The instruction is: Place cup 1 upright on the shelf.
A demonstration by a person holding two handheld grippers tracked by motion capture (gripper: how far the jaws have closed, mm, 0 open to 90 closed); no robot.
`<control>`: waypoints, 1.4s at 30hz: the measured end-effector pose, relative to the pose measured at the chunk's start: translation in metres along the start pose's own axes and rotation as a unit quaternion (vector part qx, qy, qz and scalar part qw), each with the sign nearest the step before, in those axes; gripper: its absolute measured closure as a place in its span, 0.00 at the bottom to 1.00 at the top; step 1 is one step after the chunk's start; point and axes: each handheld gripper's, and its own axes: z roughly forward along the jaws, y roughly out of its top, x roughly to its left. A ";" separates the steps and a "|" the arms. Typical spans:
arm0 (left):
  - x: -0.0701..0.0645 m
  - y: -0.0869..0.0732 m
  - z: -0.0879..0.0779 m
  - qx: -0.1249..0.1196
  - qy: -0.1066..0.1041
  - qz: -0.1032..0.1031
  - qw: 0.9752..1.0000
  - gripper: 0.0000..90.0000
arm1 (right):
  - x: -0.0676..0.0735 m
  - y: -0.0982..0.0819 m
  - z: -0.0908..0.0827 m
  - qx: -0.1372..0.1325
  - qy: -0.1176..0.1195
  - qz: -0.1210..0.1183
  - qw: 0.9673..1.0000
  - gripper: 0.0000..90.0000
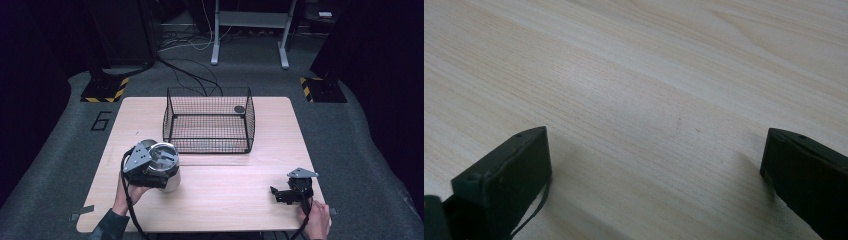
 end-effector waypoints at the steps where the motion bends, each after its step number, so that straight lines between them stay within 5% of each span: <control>1: 0.000 0.001 0.002 0.000 -0.002 0.000 1.000 0.05 | 0.000 0.000 0.000 -0.001 -0.001 0.001 1.000 0.00; 42: -0.007 0.038 0.059 -0.011 -0.067 -0.004 0.998 0.05 | 0.000 0.000 0.000 -0.003 0.001 0.005 1.000 0.00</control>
